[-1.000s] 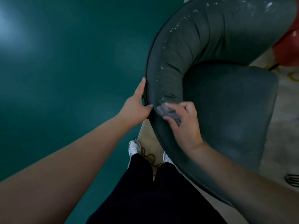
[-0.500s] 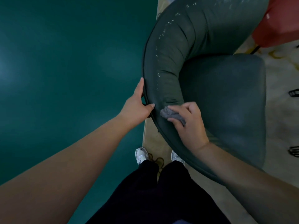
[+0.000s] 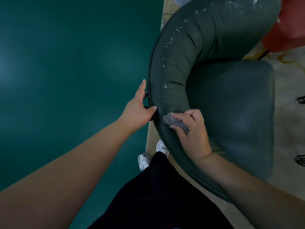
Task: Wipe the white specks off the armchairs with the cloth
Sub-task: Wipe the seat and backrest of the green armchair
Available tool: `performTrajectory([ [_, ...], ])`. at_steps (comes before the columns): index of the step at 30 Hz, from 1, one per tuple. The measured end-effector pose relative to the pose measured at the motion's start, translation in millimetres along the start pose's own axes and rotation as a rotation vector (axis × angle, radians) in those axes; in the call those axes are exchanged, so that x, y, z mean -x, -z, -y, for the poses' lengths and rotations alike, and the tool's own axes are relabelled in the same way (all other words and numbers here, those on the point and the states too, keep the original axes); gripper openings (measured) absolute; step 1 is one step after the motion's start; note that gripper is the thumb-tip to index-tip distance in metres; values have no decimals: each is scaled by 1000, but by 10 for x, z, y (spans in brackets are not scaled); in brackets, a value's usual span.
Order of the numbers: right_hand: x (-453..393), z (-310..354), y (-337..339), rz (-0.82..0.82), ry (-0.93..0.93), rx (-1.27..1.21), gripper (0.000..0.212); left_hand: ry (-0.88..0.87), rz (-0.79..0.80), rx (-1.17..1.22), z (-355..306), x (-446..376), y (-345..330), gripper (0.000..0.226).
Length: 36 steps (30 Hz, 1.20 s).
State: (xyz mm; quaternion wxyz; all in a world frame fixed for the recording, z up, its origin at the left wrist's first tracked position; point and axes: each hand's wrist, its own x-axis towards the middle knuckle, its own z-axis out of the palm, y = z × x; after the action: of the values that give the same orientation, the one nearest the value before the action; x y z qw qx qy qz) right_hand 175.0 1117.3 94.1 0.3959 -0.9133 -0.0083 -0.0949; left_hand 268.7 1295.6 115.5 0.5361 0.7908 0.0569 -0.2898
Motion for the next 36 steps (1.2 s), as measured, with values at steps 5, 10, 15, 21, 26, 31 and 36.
performTrajectory([
  [5, -394, -26, -157, -39, 14, 14, 36, 11, -23, -10, -80, -72, 56, 88],
  [10, -500, -56, -166, -32, 36, -40, 36, 23, -37, -2, -70, -107, 65, 87],
  [15, -386, -40, -126, 10, 44, -45, 37, 7, -36, -4, -103, -152, 64, 87],
  [21, -985, -42, -250, -59, 25, -33, 33, 6, -32, -108, -164, -182, 59, 83],
  [26, -490, -56, -136, -14, 38, -65, 42, 3, -36, -126, -175, -239, 46, 79],
  [31, -1002, -59, -286, -73, 9, -53, 35, -4, -23, -122, -197, -364, 86, 83],
  [36, -984, -7, -281, -92, -36, -52, 36, -25, 63, -83, -234, -501, 183, 92],
])
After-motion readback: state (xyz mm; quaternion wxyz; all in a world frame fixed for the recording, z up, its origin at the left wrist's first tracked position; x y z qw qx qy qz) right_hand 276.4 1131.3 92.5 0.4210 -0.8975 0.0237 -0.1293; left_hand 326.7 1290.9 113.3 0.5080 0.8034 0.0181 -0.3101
